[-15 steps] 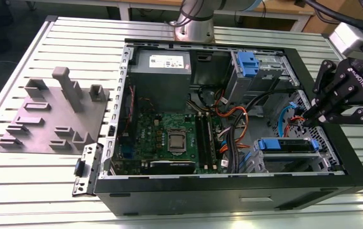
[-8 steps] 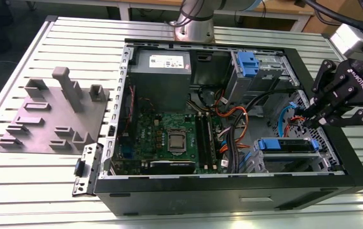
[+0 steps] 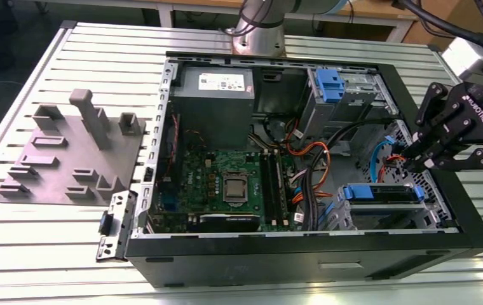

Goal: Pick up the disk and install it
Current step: 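Insert the first disk wire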

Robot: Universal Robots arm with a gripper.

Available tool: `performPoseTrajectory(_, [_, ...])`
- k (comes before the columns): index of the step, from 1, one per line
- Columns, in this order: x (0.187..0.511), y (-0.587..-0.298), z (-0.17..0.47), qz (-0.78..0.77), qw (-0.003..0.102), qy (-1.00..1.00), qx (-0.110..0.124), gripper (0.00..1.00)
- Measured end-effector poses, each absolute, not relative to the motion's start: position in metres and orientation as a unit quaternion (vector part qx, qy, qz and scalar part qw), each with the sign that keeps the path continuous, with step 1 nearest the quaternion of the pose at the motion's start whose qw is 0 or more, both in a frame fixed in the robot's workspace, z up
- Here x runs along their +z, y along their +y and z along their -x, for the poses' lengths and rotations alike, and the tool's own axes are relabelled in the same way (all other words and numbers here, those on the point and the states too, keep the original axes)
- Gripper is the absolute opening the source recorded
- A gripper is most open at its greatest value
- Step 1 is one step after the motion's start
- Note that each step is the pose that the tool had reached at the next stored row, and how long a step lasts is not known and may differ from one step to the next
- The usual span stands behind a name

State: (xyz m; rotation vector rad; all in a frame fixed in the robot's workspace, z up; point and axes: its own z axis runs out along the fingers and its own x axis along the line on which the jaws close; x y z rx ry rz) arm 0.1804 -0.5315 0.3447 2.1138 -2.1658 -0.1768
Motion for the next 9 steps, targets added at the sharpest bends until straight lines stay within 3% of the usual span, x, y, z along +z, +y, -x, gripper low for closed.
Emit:
performPoseTrajectory(3, [0.3436,-0.5315,-0.1806,-0.696,0.055,-0.713,-0.059,0.30])
performPoseTrajectory(5, [0.3434,-0.5315,-0.1806,-0.696,0.054,-0.713,-0.059,0.17])
performPoseTrajectory(9, [0.3433,-0.5315,-0.1806,-0.696,0.054,-0.713,-0.059,0.16])
